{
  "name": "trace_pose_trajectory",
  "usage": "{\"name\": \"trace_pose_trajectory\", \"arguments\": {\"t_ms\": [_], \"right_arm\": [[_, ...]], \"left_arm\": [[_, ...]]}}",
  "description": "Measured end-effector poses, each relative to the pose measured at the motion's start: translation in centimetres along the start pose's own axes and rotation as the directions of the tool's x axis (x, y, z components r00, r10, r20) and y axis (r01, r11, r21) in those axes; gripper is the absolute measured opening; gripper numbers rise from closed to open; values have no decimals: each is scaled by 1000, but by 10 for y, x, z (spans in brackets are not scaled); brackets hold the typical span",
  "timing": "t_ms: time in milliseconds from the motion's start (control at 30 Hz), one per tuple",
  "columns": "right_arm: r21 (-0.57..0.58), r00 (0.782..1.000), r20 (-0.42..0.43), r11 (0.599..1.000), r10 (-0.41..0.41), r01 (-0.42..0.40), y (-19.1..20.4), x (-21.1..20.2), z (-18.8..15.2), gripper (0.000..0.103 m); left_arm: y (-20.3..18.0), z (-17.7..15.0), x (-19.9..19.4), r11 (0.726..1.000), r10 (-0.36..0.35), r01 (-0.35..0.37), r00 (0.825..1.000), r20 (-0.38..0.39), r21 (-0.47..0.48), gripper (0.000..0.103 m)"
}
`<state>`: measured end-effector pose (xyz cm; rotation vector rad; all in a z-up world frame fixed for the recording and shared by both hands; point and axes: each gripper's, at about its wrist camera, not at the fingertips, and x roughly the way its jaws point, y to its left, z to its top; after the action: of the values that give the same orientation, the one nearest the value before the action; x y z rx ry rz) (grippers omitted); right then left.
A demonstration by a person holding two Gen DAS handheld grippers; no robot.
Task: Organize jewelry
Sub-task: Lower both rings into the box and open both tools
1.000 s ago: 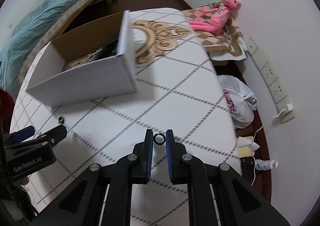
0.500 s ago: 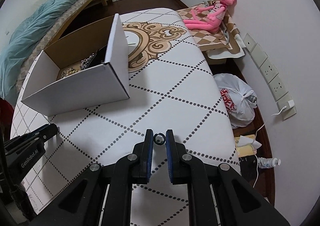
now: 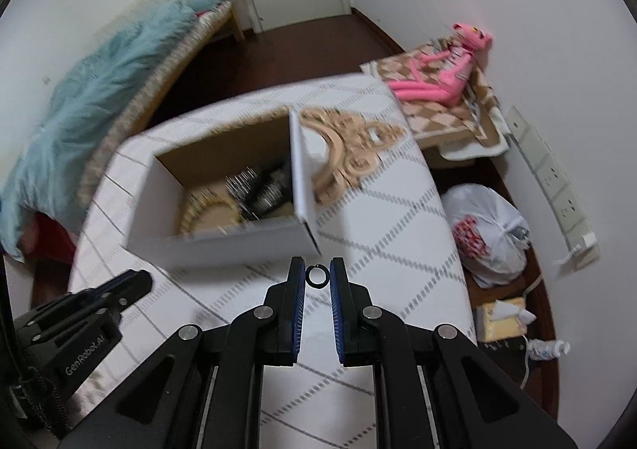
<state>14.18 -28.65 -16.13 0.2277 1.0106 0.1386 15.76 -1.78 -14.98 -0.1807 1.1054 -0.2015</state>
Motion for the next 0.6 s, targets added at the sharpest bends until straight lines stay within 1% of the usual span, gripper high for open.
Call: {"name": "trace_pose_trajectory", "arguments": {"t_ms": [33,100,200,300,367,433,467,500,533,567,600], "right_arm": [[0,1000,-6,1000,17,-17,2,1,7,13],[1,998,-25,998,55,-55,7,7,26,13],[-1,993,-72,996,91,-91,14,27,53,13],[-8,986,-125,994,108,-110,23,48,77,13],[-19,979,-170,993,110,-115,29,62,90,13],[-30,976,-197,995,91,-99,32,71,98,13],[-34,971,-224,994,90,-100,34,77,101,14],[-23,962,-259,995,92,-101,34,85,105,14],[-17,959,-268,995,93,-101,33,87,107,15],[-19,958,-273,995,87,-96,32,89,108,22],[-20,959,-273,996,81,-90,31,89,108,35]], "left_arm": [[2,11,-1,1000,-28,28,1000,-5,-6,10],[3,32,-2,999,-54,54,998,-11,-5,10],[4,56,4,998,-59,59,998,-27,5,10],[3,79,11,999,-36,36,998,-45,12,11],[5,92,16,1000,-9,10,997,-71,8,12],[8,102,24,1000,19,-19,993,-116,-2,14],[10,105,26,999,33,-34,992,-121,-7,15],[13,108,27,998,59,-61,991,-120,-12,19],[15,109,26,997,77,-79,990,-120,-13,33],[17,110,26,996,91,-93,989,-116,-15,45],[20,111,25,995,99,-101,989,-107,-20,72]]}}
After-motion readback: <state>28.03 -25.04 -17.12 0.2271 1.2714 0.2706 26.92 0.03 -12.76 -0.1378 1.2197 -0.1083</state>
